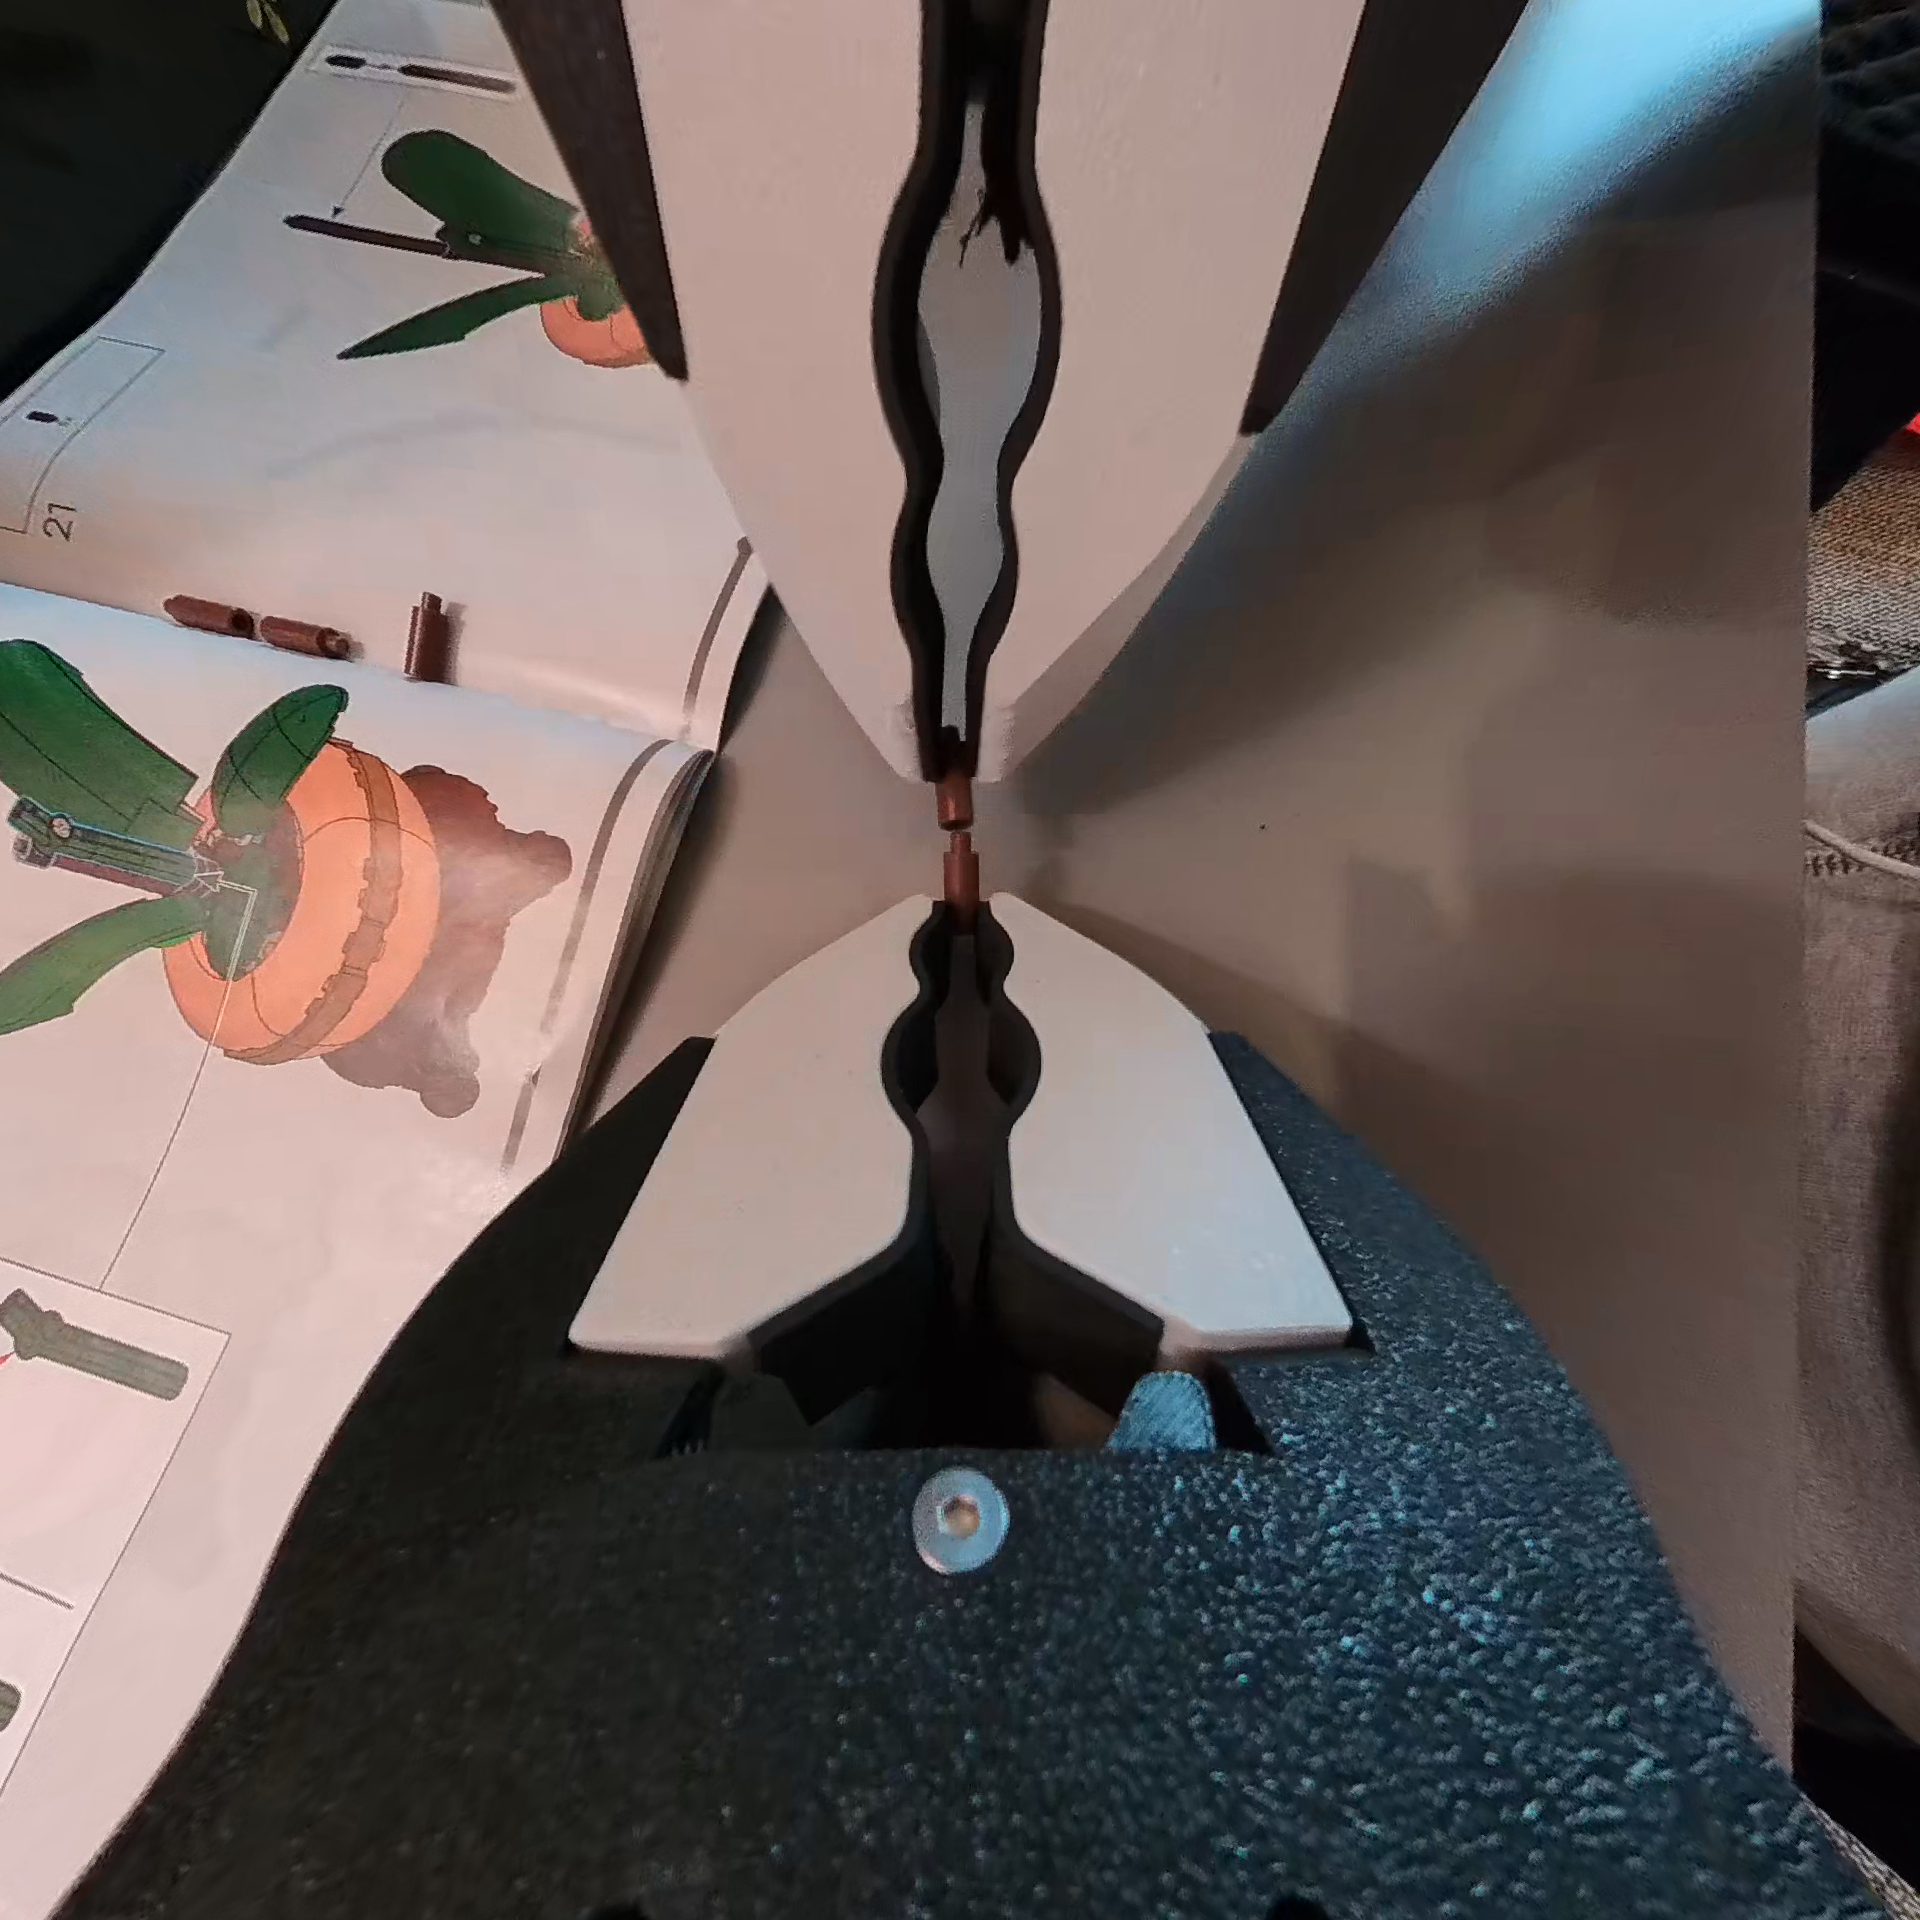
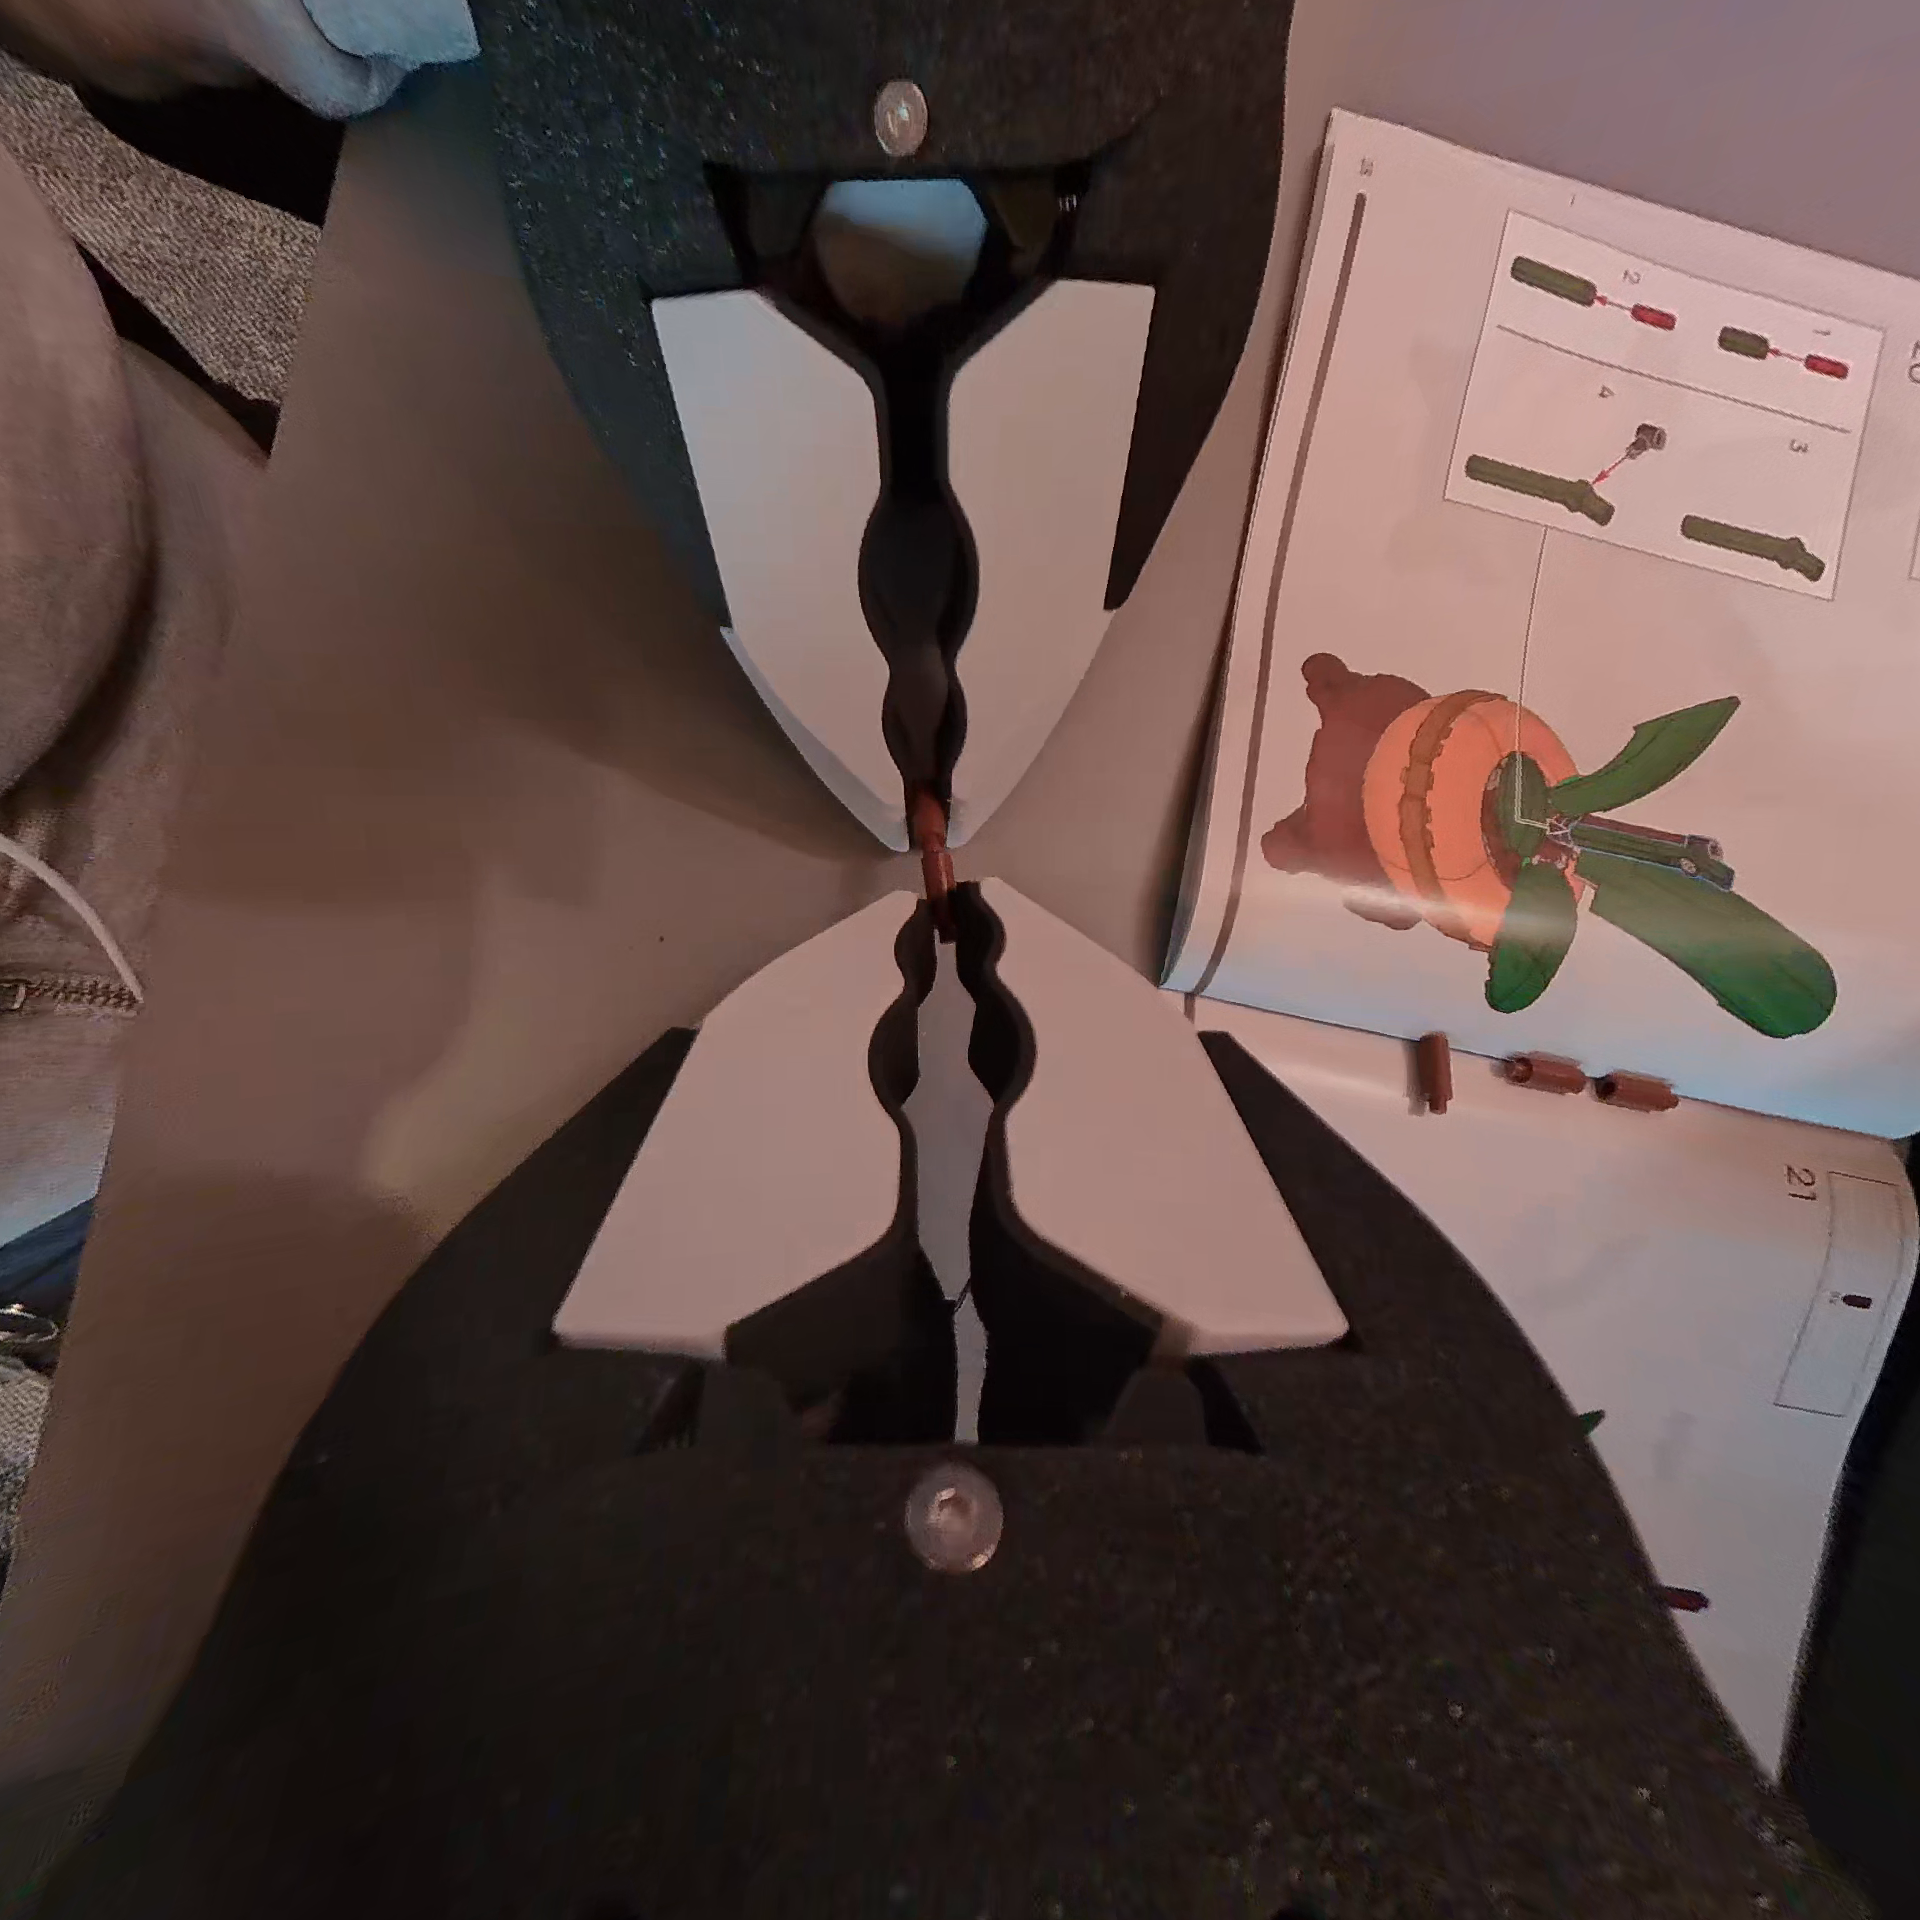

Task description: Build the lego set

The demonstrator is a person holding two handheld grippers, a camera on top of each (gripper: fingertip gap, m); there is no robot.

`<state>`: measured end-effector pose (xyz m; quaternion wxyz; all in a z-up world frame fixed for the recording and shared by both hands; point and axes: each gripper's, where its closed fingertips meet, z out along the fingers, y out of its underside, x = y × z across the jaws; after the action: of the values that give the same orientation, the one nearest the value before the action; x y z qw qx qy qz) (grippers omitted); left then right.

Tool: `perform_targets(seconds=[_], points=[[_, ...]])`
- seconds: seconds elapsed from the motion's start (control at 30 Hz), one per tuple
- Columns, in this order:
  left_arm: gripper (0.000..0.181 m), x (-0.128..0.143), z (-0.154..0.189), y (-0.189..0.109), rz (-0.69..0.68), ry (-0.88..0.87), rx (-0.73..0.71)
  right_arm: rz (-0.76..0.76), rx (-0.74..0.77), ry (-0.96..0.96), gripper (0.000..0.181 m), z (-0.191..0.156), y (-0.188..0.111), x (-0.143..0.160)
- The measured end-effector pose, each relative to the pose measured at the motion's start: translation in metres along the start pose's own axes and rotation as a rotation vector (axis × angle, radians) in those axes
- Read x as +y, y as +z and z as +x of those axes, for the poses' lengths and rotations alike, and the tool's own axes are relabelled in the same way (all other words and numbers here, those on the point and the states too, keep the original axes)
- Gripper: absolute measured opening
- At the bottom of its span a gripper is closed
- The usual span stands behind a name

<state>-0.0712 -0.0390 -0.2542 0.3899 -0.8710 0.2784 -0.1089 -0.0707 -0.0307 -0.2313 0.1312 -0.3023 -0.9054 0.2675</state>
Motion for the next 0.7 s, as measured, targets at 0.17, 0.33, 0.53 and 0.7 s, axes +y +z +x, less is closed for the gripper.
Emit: perform_targets(seconds=[0.17, 0.33, 0.53, 0.7], points=[[0.004, -0.0001, -0.0001, -0.0001, 0.001, 0.004, -0.002, -0.073, -0.009, -0.032, 0.004, -0.001, 0.0007, 0.0009], [0.003, -0.0004, 0.0004, -0.0001, 0.001, 0.02, -0.015, -0.1, -0.015, -0.042, 0.004, -0.0009, 0.0007, -0.0004], [0.003, -0.0018, -0.0015, 0.0011, -0.005, -0.001, -0.034, -0.142, 0.002, -0.044, 0.003, 0.0009, -0.0006, -0.0007], [0.003, -0.002, -0.0011, 0.0012, -0.015, -0.015, -0.032, -0.19, -0.004, -0.042, 0.003, 0.0005, 0.004, 0.0018]])
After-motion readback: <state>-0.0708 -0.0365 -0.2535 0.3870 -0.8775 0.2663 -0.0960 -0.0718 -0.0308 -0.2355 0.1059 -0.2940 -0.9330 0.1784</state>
